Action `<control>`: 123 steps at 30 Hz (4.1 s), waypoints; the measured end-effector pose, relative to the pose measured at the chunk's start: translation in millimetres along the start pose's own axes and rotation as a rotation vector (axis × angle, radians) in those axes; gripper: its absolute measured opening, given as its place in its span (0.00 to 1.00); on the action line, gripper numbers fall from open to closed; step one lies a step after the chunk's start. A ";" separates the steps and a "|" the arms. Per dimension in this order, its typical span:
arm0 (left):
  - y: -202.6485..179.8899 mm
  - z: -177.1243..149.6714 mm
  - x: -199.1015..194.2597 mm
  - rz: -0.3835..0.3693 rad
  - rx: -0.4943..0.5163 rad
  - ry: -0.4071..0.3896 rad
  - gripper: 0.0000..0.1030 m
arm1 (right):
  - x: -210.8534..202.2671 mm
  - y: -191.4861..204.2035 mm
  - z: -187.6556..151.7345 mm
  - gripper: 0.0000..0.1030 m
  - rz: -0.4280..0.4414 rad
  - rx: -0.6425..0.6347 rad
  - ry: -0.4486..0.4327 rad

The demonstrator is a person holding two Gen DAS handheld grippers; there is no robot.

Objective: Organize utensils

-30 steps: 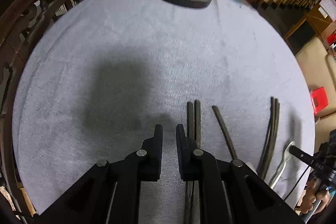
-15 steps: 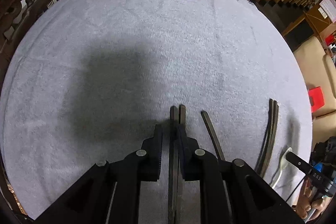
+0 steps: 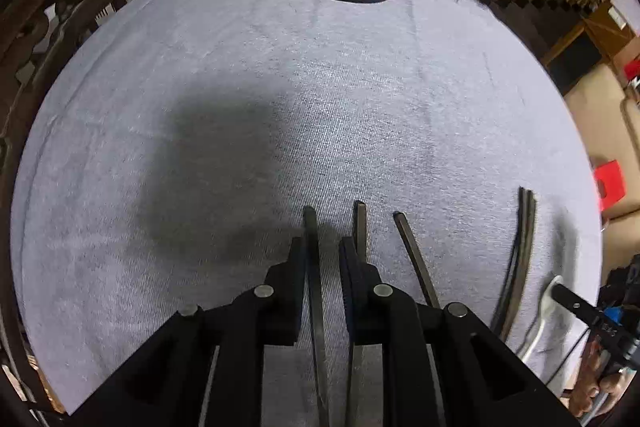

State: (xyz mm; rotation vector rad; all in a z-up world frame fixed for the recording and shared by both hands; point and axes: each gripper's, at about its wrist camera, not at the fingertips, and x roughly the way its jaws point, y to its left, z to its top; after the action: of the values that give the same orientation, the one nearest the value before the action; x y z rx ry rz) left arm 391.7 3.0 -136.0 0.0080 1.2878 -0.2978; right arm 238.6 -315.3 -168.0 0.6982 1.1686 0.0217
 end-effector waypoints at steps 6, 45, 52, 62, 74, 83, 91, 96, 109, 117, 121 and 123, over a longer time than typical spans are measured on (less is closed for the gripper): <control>1.8 1.6 4.6 0.001 0.001 -0.009 0.17 | 0.6 7.5 1.7 0.05 -0.031 -0.003 0.010; -70.5 -219.1 -368.5 -0.379 0.192 -0.840 0.05 | -216.4 148.5 -195.3 0.03 -0.129 -0.505 -0.801; -89.8 -249.1 -378.7 -0.358 0.233 -0.879 0.05 | -183.2 161.6 -224.0 0.03 -0.209 -0.607 -0.763; -99.8 -249.9 -319.7 -0.266 0.193 -0.801 0.05 | -162.6 148.8 -241.8 0.03 -0.223 -0.602 -0.703; -65.6 -249.4 -273.2 -0.258 0.091 -0.615 0.21 | -178.9 122.8 -239.9 0.33 -0.083 -0.460 -0.683; -26.4 -251.2 -270.6 -0.058 0.021 -0.660 0.39 | -185.8 88.8 -226.2 0.33 -0.105 -0.318 -0.666; 1.2 -241.1 -243.6 0.164 -0.006 -0.605 0.48 | -179.5 72.0 -211.1 0.33 -0.116 -0.253 -0.616; 9.8 -225.4 -217.5 0.116 0.014 -0.519 0.48 | -159.9 67.8 -177.1 0.33 -0.080 -0.232 -0.463; 24.6 -136.3 -130.9 -0.004 0.059 -0.301 0.32 | -57.4 57.5 -21.2 0.27 0.005 -0.079 -0.063; 25.3 -110.8 -101.1 -0.011 0.078 -0.240 0.32 | 23.1 68.8 41.7 0.24 -0.074 -0.023 0.023; 28.5 -101.1 -90.1 -0.013 0.072 -0.223 0.32 | 45.2 83.7 50.3 0.24 -0.161 -0.076 0.041; 28.1 -98.2 -85.6 -0.013 0.075 -0.216 0.32 | 49.8 96.0 49.9 0.25 -0.205 -0.128 0.039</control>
State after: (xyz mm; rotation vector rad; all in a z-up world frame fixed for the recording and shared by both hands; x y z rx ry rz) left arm 284.3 65.1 -87.6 0.0304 1.0627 -0.3487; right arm 333.5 -245.7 -149.9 0.4648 1.2602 -0.0624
